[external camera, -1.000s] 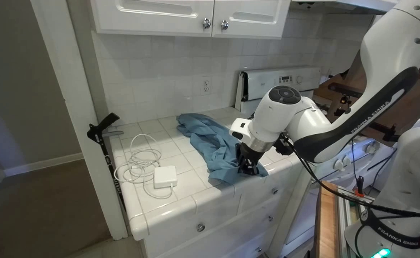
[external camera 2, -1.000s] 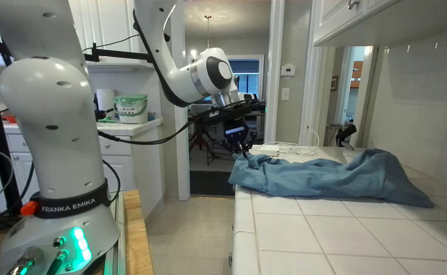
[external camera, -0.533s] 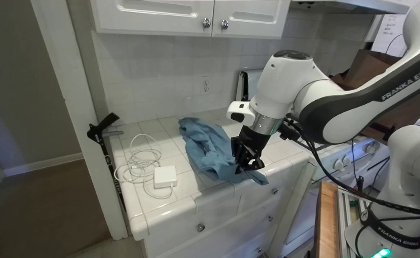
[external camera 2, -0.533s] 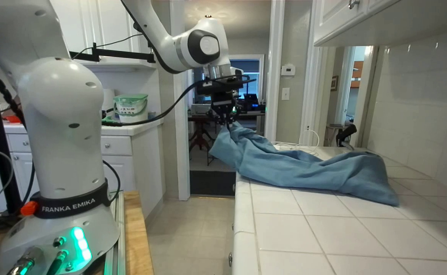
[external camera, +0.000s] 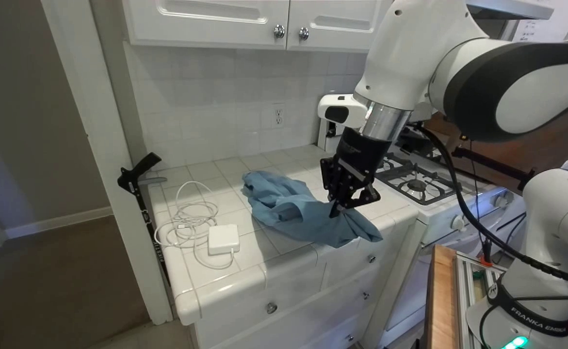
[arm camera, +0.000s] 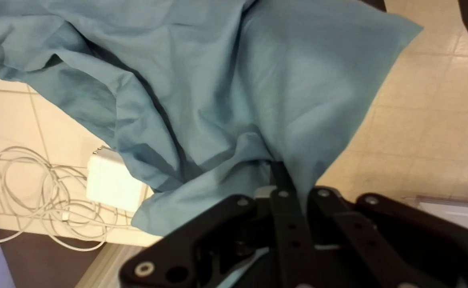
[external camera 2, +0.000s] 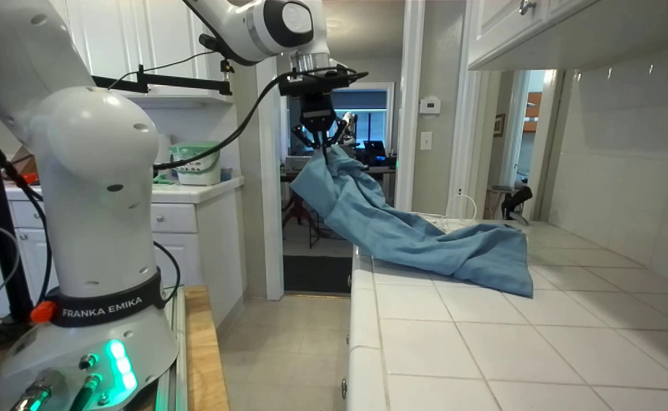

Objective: Fold the blue cloth in half from bottom to top.

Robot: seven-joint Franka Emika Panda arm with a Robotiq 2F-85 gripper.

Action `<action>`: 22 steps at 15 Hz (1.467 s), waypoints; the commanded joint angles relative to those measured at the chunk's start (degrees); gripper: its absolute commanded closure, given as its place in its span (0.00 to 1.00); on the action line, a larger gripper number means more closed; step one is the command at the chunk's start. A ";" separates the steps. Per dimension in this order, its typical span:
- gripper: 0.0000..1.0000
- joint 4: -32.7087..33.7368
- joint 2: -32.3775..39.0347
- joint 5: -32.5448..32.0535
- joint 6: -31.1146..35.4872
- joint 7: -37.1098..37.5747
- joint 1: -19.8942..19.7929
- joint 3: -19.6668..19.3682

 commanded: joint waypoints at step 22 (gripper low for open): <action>0.99 3.77 0.02 4.08 -5.86 -14.54 -11.01 -6.92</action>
